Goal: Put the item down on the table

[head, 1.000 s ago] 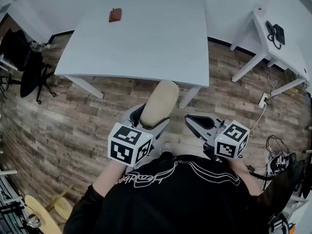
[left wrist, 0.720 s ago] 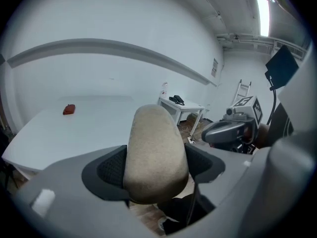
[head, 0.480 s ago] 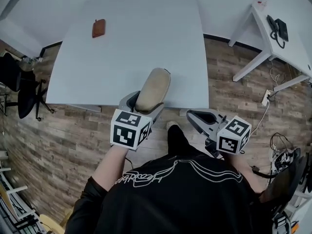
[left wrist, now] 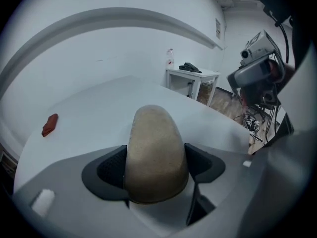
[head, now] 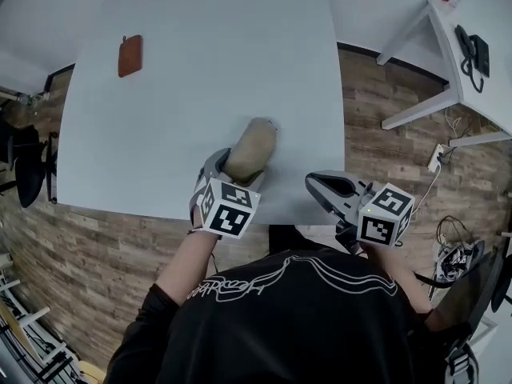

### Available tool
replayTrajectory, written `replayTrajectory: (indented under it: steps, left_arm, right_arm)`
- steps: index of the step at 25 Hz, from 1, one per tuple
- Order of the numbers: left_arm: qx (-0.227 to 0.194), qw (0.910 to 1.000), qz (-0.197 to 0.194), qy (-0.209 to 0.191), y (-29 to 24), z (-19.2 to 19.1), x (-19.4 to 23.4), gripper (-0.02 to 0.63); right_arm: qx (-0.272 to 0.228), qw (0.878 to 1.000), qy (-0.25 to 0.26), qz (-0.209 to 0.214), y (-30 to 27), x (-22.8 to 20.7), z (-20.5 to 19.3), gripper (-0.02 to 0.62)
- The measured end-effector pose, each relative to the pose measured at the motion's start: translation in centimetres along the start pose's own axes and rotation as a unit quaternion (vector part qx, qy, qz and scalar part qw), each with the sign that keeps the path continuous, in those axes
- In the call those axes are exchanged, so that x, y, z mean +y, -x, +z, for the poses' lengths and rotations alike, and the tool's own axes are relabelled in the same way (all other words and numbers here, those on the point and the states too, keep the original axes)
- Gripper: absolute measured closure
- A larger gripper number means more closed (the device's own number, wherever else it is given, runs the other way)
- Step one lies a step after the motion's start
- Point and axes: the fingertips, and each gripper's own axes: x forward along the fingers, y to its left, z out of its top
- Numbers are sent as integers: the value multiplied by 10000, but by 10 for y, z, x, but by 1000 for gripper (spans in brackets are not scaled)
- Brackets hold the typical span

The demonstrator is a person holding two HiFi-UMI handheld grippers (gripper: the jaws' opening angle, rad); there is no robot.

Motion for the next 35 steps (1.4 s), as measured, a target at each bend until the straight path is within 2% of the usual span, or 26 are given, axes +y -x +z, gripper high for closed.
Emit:
replayTrajectory:
  steps: [4,12,13,16,19,22,27,30,32,35]
  left_arm:
    - [-31,9999,39,-103,-15,-2,1,235]
    - [-263,9997,10,7,-16,-3,6,229]
    - [-333,9994,-9,30,-15,-2,4,222]
    - [-567,9984,-32,51,-8,-1,-4,146]
    - [-641,9978,132,-77,7,-4,-6,135]
    - [-780,9967,223,1,35,-7,-13,135]
    - [-1277,9909,-154,399,111,-4,-50,140]
    - [-1787,9809,-471,612,168,0,-79,168]
    - [-2104,9733,-680,616,205,5,-98,194]
    - [-2482,9609,-1049,638,258,11,-127,272]
  right_arm:
    - [79,9998,-52,165,-8,-4,11,586]
    - [21,9998,-20,176,-6,-1,13,586]
    - [1,9998,-13,176,-3,2,10,585]
    - [-82,9998,36,183,8,16,3,586]
    - [-210,9995,108,186,22,34,-7,584]
    - [-332,9990,213,210,39,55,-19,585]
    - [-593,9954,704,255,60,106,-36,584]
    - [-802,9908,1019,398,69,145,-43,584]
    - [-961,9879,1099,523,76,167,-43,584]
    - [-1112,9838,1257,637,88,198,-42,584]
